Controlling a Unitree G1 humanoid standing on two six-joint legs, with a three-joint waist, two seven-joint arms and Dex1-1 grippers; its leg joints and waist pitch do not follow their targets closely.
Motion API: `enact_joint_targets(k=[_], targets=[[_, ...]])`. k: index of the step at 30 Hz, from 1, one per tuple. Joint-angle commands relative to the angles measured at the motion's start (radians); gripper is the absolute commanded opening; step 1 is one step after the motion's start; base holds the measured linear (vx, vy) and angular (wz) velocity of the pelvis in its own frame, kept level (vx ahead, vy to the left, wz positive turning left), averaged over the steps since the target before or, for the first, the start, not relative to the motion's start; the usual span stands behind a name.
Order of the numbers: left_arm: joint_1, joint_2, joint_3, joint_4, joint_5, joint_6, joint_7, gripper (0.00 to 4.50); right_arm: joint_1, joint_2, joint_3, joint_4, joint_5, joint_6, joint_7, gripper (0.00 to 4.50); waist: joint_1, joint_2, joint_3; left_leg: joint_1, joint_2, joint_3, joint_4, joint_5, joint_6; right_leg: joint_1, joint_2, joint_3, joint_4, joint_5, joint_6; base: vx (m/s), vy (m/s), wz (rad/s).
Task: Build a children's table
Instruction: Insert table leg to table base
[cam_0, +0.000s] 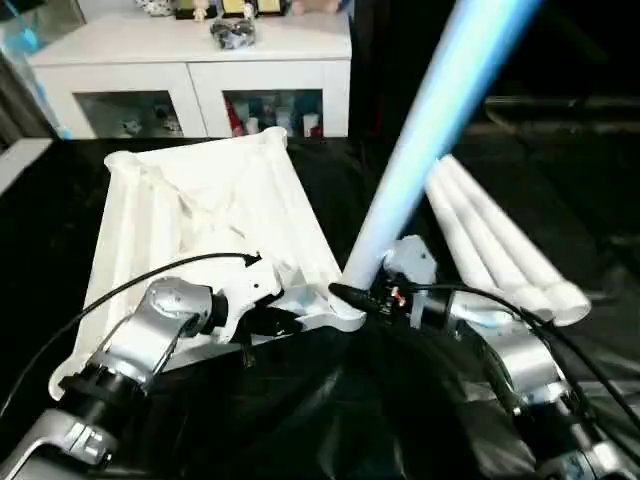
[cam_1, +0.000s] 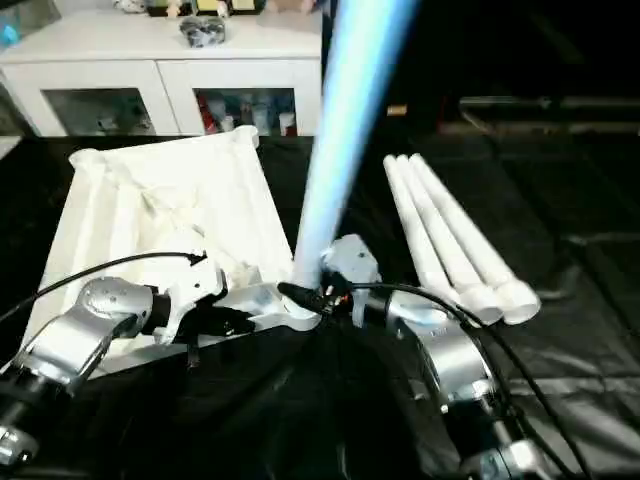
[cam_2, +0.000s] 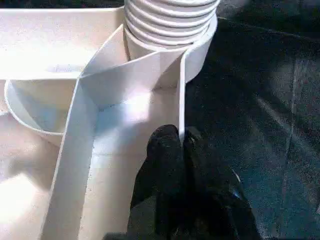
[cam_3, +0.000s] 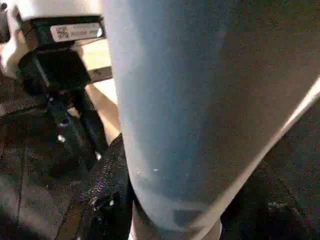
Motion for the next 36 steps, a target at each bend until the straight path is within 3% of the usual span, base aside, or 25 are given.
enact_joint_targets(k=[1, 4, 14, 21, 24, 27, 36], targets=[[0.003, 0.022, 0.008, -0.006, 0.019, -0.009, -0.002, 0.00, 0.025, -0.015, 0.059, 0.084, -0.045, 0.050, 0.040, 1.89, -0.004, -0.003, -0.036, 0.007, 0.038, -0.014, -0.089, -0.249, 0.001, 0.032, -0.074, 0.045, -0.090, -0.335, -0.152, 0.000, 0.000, 0.00], [-0.007, 0.030, -0.010, -0.010, 0.020, -0.029, -0.042, 0.00, 0.002, -0.020, 0.073, 0.101, -0.037, 0.046, 0.092, 1.89, -0.009, -0.009, -0.039, 0.006, 0.036, -0.012, -0.088, -0.243, 0.004, 0.035, -0.072, 0.044, -0.085, -0.288, -0.170, 0.000, 0.000, 0.00], [-0.062, 0.028, -0.055, 0.000, 0.027, -0.071, -0.133, 0.00, 0.009, -0.046, 0.111, 0.106, 0.004, 0.051, 0.258, 1.89, 0.001, -0.008, -0.048, 0.006, 0.036, -0.007, -0.077, -0.156, 0.032, 0.045, -0.070, 0.041, -0.066, -0.087, -0.228, 0.000, 0.000, 0.00], [-0.078, 0.031, -0.080, 0.005, 0.041, -0.084, -0.180, 0.00, 0.010, -0.052, 0.148, 0.099, 0.006, 0.056, 0.343, 1.89, 0.003, -0.005, -0.046, 0.009, 0.038, -0.008, -0.079, -0.185, 0.024, 0.047, -0.071, 0.040, -0.068, -0.109, -0.235, 0.000, 0.000, 0.00], [-0.087, 0.032, -0.085, 0.016, 0.045, -0.096, -0.196, 0.00, 0.016, -0.061, 0.165, 0.076, 0.024, 0.081, 0.395, 1.89, 0.003, -0.005, -0.039, 0.013, 0.040, -0.008, -0.084, -0.230, 0.018, 0.045, -0.073, 0.041, -0.077, -0.179, -0.227, 0.000, 0.000, 0.00], [-0.092, 0.031, -0.085, 0.023, 0.047, -0.101, -0.207, 0.00, 0.019, -0.066, 0.170, 0.063, 0.032, 0.098, 0.421, 1.89, 0.005, -0.003, -0.034, 0.024, 0.041, -0.009, -0.092, -0.294, 0.005, 0.044, -0.075, 0.044, -0.087, -0.273, -0.215, 0.000, 0.000, 0.00], [-0.109, 0.024, -0.089, 0.049, 0.067, -0.111, -0.215, 0.00, 0.023, -0.070, 0.167, 0.054, 0.026, 0.110, 0.449, 1.89, 0.007, -0.001, -0.042, 0.019, 0.041, -0.010, -0.088, -0.224, 0.009, 0.050, -0.075, 0.042, -0.074, -0.154, -0.238, 0.000, 0.000, 0.00]])
